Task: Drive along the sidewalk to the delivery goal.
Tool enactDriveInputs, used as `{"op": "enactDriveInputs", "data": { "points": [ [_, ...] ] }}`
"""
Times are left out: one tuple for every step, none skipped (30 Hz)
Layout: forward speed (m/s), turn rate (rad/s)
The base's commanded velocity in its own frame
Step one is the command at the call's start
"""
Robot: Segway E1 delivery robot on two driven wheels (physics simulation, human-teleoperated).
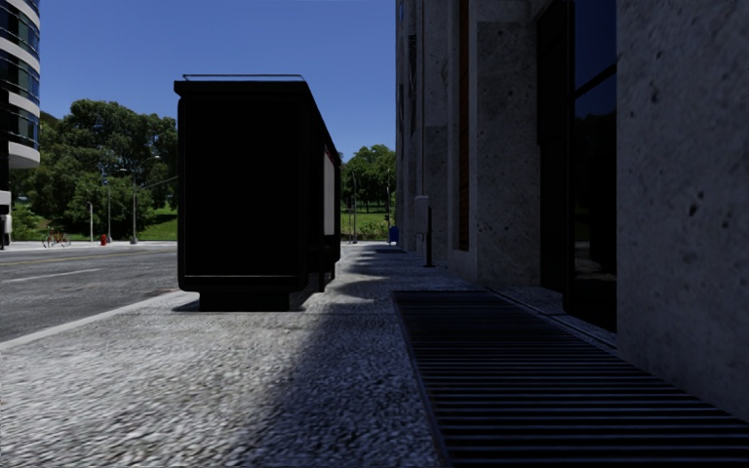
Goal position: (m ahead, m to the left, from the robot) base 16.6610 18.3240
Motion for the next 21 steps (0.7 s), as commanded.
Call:
{"op": "enactDriveInputs", "data": {
  "points": [
    [2.0,0.0],
    [2.0,0.0],
    [2.0,0.0],
    [2.0,0.0],
    [2.0,0.0],
    [2.0,0.0],
    [2.0,0.0],
    [2.0,0.0],
    [2.0,0.0],
    [2.0,0.0],
    [2.0,0.0],
    [2.0,0.0],
    [2.0,0.0],
    [2.0,0.0],
    [2.0,0.0],
    [2.0,0.0],
    [2.0,0.0],
    [2.0,0.0],
    [2.0,0.0],
    [2.0,0.0],
    [2.0,0.0]
  ]
}}
